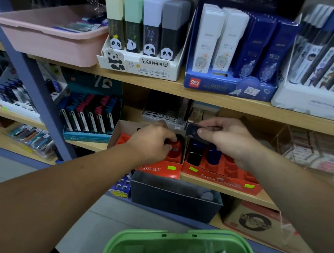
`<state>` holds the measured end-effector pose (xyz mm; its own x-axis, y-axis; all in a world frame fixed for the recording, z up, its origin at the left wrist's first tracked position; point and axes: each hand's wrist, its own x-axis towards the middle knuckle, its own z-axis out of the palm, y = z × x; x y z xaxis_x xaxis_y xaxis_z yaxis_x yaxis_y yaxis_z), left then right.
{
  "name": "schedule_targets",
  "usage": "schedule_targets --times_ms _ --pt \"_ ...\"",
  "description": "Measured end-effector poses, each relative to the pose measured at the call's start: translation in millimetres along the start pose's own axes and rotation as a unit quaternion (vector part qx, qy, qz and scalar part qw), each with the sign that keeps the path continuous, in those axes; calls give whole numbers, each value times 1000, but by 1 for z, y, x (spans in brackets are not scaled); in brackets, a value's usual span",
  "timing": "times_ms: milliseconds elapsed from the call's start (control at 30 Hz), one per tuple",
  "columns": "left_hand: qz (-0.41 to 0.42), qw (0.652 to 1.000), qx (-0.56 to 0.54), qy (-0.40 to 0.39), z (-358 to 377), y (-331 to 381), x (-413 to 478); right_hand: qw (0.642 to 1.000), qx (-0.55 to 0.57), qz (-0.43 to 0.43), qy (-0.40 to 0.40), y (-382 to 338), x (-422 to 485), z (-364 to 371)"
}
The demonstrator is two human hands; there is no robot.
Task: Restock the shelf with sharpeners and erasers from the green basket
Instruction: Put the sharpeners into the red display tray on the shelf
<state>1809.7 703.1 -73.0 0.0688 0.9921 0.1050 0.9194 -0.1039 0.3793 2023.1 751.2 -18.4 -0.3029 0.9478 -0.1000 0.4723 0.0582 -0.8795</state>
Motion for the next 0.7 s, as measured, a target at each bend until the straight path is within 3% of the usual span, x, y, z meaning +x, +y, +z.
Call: schedule_targets --times_ms 100,167,267,400,567,700 --pt "12 997 1 70 -2 15 -4 999 -39 6 -24 13 -9 -12" --pt "4 993 -71 91 2 28 -5 996 -39 35 -72 24 -15 -16" --pt "-15 989 -141 44 11 45 -4 996 -63 16 -60 32 -19 -19" --pt "-12 994 -110 4 24 50 -6 999 -49 12 -4 30 -18 -25" --pt "-18 993 -117 1 39 45 -3 988 -138 39 -52 41 -20 -33" --pt "-7 992 -129 14 45 40 0 988 -139 36 -48 49 -22 -36"
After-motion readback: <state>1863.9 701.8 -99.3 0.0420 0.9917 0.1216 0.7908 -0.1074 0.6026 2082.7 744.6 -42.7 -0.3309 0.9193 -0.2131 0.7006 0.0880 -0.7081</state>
